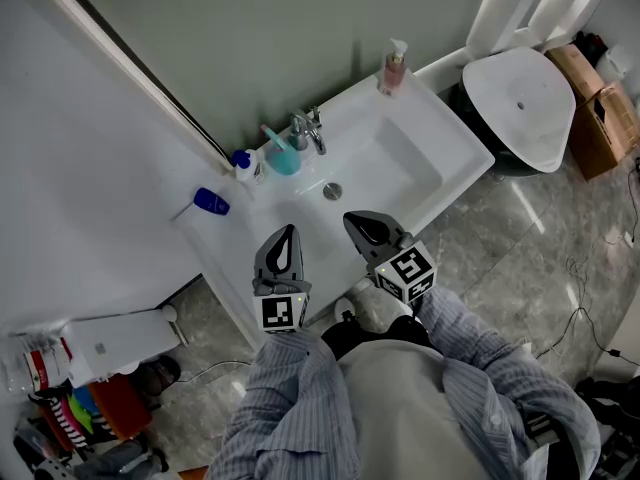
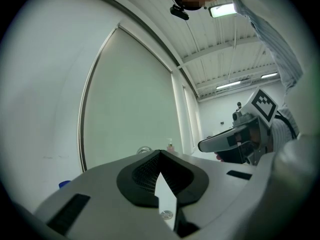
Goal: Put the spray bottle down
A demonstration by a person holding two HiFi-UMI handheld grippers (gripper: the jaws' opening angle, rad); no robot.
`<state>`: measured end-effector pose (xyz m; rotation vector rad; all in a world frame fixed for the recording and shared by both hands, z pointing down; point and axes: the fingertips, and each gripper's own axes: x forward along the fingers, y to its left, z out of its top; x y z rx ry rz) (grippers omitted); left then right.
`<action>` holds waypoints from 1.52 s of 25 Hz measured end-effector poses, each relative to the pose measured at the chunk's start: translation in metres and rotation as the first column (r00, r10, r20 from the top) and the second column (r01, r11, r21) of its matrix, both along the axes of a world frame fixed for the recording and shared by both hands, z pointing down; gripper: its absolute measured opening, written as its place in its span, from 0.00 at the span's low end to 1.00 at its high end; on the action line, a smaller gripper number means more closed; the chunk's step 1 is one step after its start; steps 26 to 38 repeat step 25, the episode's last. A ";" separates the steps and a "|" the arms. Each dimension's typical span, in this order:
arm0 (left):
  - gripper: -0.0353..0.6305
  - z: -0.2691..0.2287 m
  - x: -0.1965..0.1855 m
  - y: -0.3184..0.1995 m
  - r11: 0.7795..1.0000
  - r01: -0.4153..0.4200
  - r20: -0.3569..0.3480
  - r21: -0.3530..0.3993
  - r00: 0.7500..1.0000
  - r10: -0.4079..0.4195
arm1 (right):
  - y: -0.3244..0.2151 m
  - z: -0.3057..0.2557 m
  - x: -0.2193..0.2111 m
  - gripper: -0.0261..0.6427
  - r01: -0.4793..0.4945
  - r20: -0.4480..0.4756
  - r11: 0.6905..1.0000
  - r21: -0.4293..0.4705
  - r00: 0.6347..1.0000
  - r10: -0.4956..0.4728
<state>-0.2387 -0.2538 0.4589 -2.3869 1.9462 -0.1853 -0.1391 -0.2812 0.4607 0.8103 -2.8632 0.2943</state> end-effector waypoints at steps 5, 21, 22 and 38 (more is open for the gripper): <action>0.06 -0.002 -0.001 0.006 1.000 0.005 -0.003 0.003 1.000 -0.005 | 0.004 -0.001 0.001 0.06 -0.007 0.011 1.000 0.002 1.000 0.007; 0.06 -0.001 -0.001 0.021 1.000 0.004 -0.020 0.002 1.000 -0.004 | 0.021 -0.007 -0.006 0.06 0.009 0.017 1.000 0.008 1.000 -0.009; 0.06 -0.001 0.000 0.021 1.000 0.002 -0.022 0.003 1.000 -0.002 | 0.021 -0.007 -0.005 0.06 0.009 0.017 1.000 0.007 1.000 -0.009; 0.06 -0.003 0.002 0.022 1.000 -0.001 -0.021 0.004 1.000 0.001 | 0.023 -0.007 -0.005 0.06 0.010 0.016 1.000 0.006 1.000 -0.010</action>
